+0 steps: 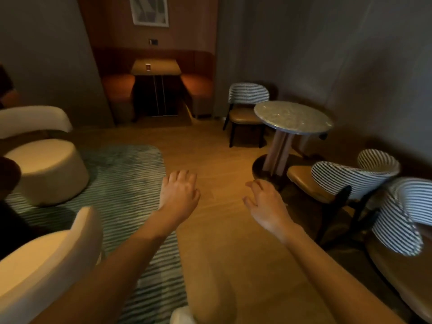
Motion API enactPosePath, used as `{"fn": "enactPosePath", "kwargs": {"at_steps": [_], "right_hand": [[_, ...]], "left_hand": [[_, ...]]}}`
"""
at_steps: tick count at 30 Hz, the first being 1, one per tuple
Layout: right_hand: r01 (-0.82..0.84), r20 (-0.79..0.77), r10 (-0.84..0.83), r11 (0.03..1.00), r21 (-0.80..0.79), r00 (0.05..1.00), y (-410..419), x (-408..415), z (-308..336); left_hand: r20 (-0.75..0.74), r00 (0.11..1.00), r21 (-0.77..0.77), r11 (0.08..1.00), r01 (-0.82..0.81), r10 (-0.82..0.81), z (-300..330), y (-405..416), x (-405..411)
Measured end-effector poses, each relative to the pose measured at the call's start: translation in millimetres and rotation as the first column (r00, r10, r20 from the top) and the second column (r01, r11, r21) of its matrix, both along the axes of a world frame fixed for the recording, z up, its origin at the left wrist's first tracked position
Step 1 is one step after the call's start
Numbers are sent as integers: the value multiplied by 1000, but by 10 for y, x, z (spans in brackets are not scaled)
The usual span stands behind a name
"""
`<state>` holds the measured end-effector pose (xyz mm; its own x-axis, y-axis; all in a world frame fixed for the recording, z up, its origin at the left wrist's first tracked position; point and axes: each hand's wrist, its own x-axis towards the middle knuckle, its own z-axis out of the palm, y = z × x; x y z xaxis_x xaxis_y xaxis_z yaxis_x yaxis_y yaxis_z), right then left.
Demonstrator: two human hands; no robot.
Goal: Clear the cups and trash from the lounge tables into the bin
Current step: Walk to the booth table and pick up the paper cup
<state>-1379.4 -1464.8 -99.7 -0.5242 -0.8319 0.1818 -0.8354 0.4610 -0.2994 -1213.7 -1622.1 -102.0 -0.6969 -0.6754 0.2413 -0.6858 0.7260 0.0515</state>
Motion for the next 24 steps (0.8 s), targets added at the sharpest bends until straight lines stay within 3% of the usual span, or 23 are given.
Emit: {"fn": "enactPosePath", "kwargs": {"at_steps": [10,24], "right_hand": [[33,61,-33,999,-3,998,-2621,-1285,-56],[44,91,-44,999,-1,995,-5172,-3903,-275]], "left_hand": [[12,1000,-9,1000,-13,13,81,-2693,-1258],[39,999,46,998,30,-32,-151,-5318,-3814]]}}
